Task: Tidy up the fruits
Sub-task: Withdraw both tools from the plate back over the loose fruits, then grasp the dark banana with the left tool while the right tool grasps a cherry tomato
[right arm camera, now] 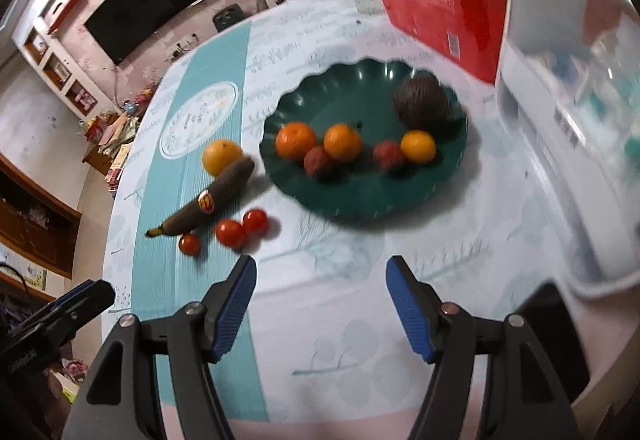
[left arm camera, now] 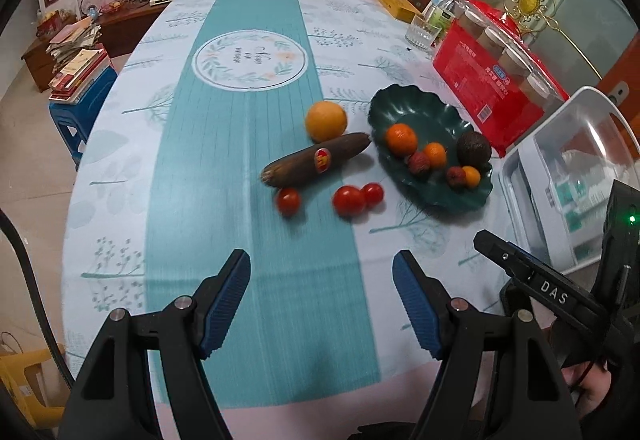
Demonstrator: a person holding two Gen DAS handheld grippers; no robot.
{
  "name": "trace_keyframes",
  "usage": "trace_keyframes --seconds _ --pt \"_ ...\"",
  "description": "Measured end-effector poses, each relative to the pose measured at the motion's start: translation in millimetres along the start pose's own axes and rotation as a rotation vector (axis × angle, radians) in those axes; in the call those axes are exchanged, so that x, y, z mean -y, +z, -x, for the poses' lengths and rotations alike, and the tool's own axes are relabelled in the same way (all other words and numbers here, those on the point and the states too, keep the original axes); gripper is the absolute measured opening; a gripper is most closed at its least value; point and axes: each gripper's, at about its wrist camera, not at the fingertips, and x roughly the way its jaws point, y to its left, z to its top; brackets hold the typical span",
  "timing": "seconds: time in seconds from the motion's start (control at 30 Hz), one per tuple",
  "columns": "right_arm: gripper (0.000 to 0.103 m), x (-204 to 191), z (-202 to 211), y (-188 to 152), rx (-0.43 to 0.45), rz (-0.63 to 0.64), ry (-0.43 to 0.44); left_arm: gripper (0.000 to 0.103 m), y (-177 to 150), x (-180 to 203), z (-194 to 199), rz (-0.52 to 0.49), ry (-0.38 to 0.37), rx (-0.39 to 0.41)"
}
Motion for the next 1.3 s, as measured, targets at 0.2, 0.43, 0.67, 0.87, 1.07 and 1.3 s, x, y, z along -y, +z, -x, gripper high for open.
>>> trace_keyframes --seconds 0.2,0.43,0.67,0.87,1.07,1.3 --pt "0.068 -21 -9 -25 -0.035 -0.062 -0.006 0.072 -12 -30 14 -0.043 0.0 -0.013" --pt "0.068 -55 -19 -53 -0.051 -0.092 -0.009 0.076 -10 -58 29 -0.125 -0.007 -0.032" --pt "0.068 -79 -32 -62 -0.08 -0.089 -0.003 0.079 12 -67 34 -0.19 0.001 -0.054" --pt "0.068 -84 -44 -53 -0.073 -0.068 -0.008 0.081 42 -59 24 -0.236 0.01 -0.092" --pt "0.068 -88 -64 -43 -0.042 -0.034 0.013 0.081 77 -47 1 -0.302 0.027 -0.151" --pt "0.068 -91 -84 -32 -0.011 0.024 0.04 0.081 114 -32 -39 -0.363 0.053 -0.237"
